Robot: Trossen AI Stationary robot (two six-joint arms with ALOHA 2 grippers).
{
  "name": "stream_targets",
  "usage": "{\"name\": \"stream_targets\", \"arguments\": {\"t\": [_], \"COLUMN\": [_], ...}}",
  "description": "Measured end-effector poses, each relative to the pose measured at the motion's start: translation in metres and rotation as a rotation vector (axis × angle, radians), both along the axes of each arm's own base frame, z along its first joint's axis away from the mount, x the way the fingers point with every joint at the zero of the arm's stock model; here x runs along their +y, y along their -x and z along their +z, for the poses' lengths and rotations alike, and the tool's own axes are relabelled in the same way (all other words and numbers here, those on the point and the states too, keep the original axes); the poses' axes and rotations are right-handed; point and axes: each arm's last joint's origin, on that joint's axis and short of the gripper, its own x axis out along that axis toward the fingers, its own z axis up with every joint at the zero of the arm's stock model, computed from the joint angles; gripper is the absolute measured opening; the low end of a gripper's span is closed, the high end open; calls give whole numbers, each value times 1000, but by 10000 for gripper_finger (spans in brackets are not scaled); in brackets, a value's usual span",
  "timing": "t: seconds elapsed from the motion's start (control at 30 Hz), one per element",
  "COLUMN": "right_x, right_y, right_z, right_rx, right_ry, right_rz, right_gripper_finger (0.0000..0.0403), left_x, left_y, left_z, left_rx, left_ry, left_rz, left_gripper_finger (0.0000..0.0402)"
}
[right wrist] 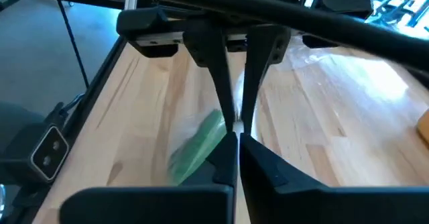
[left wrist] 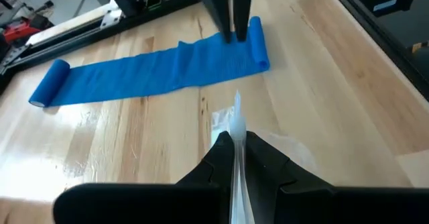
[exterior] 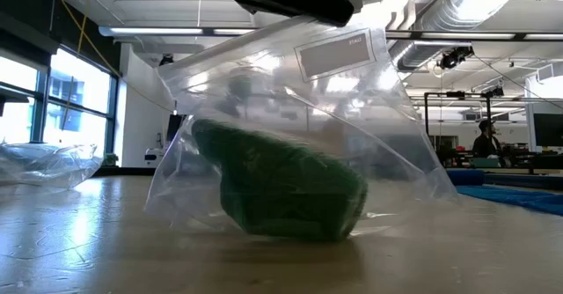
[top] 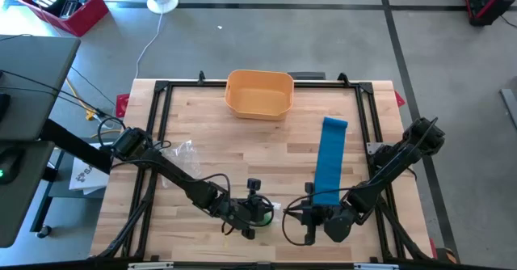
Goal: Roll bandage
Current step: Close the transparent zip bag
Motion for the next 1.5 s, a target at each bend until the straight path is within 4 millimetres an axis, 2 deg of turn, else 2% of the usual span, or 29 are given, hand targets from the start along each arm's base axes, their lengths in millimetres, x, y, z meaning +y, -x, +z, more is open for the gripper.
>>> {"name": "stream_targets", "arguments": {"t": [0.13,0.3,0.53,0.73,0.9,1.17,1.27,1.4,1.5], "right_x": [0,8,16,14,12,16,17,17,17], "right_y": [-6,-2,8,7,2,-5,-6,-8,-8], "right_z": [12,16,13,9,5,-15,-17,-17,-17], "right_rx": [-100,-123,-112,-94,-59,-46,-60,-66,-73], "right_ry": [-27,54,130,162,145,214,205,204,199], "right_rz": [9,58,58,50,117,53,52,50,22], "right_gripper_finger": [55,104,118,110,106,100,74,16,7], "left_x": [-3,-7,-12,-12,-11,-11,-12,-12,-12], "left_y": [1,3,2,1,0,0,0,1,1], "left_z": [1,3,11,12,12,13,13,13,12], "left_rx": [-17,-29,-104,-112,-117,-120,-119,-118,-110], "left_ry": [-6,6,18,32,36,52,53,51,47], "left_rz": [1,-4,-17,-15,-13,-7,-7,-7,-6], "left_gripper_finger": [16,16,16,16,16,16,16,16,16]}}
